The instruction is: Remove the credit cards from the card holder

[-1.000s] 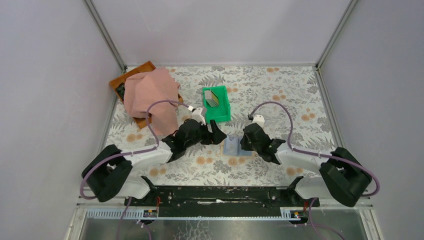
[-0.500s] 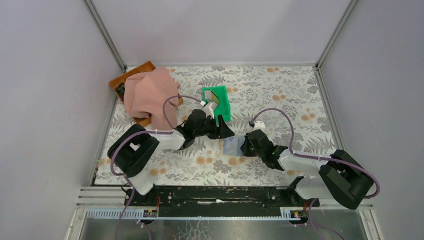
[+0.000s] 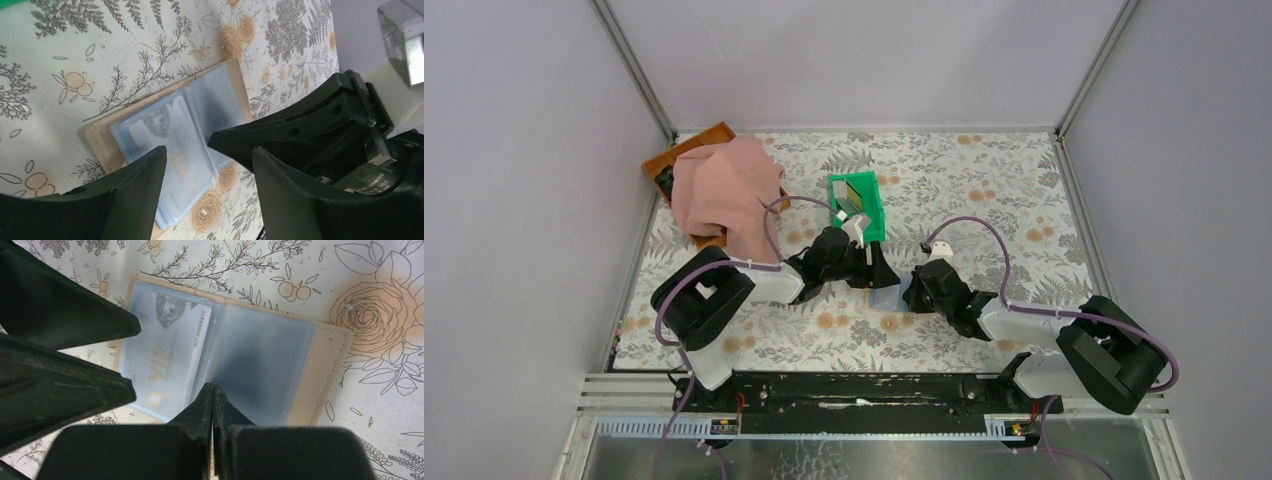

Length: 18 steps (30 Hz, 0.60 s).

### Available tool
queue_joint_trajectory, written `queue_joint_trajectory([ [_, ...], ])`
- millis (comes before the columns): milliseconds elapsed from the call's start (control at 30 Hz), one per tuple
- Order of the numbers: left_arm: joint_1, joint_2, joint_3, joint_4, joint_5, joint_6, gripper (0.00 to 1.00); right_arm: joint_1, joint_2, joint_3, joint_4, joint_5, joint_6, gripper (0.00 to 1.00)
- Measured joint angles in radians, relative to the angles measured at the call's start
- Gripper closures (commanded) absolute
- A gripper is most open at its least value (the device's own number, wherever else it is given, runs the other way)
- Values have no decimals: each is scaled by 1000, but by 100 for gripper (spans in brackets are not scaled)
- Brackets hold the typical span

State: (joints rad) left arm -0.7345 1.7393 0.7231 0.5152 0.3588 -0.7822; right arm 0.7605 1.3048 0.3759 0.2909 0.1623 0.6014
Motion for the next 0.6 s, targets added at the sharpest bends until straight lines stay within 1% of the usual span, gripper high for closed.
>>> queue_joint_trajectory([
  [233,-10,3,2,-23,-22,13,28,0,-6,-8,8,0,7,100],
  [600,14,2,2,-40,-26,14,28,0,-43,-24,-4,1,7,100],
])
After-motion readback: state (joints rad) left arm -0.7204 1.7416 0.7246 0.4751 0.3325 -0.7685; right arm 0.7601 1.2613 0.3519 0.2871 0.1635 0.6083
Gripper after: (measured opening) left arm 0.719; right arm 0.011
